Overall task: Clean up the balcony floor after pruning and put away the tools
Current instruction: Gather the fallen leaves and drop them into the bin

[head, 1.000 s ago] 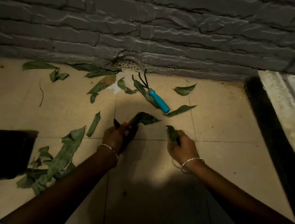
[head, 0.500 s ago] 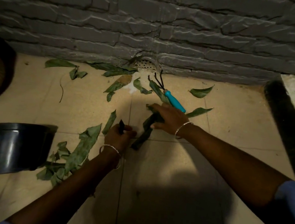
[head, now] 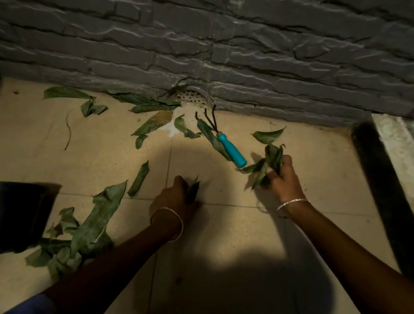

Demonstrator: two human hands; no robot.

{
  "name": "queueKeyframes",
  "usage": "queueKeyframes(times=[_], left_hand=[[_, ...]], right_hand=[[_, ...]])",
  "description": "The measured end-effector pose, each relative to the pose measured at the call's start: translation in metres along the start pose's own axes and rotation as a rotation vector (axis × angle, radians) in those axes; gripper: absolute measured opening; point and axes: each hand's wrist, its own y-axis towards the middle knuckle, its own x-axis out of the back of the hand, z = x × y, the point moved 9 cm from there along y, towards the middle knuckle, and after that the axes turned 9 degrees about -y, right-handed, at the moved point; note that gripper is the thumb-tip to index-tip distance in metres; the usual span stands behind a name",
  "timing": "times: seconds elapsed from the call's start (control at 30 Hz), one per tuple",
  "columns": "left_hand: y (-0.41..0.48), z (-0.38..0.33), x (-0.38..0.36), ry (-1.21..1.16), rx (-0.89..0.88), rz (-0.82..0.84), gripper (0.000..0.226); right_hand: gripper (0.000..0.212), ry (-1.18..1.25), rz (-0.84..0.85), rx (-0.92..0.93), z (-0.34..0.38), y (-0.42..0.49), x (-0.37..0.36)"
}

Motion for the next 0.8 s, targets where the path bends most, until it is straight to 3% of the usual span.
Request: queueKeyframes(times=[0.13, 0.27, 0.33, 0.47, 0.53, 0.7, 0.8], left_hand=[[0.000, -0.005, -0.005, 0.066, -0.014, 0.006, 0.031], [0.007, -0.011, -0.002, 0.036, -0.083, -0.002, 0.025], [0.015, -0.013, -0.001, -0.110, -0.057, 0.054, 0.019], [0.013, -0.006, -0.002, -0.864, 0.238, 0.215, 0.016], [0.012, -0.005, 0.002, -1.081, 0.288, 0.227, 0.015], [0.015, 0.017, 0.011, -1.252, 0.375, 0.174, 0.023], [0.017, 0.028, 0.022, -1.155, 0.361, 0.081, 0.019]], right_hand=[[0.022, -0.130, -0.087, -0.089, -0.023, 0.011, 0.033], [0.017, -0.258, -0.117, -0.048, -0.021, 0.023, 0.045], [0.017, -0.405, -0.159, 0.023, -0.014, 0.030, 0.048], [0.016, -0.673, -0.126, 0.132, 0.000, 0.041, 0.040], [0.025, -0.787, -0.057, 0.187, 0.005, 0.043, 0.029], [0.061, -1.016, 0.145, 0.364, 0.008, 0.045, -0.001], [0.062, -0.991, 0.218, 0.371, -0.002, 0.051, -0.011]])
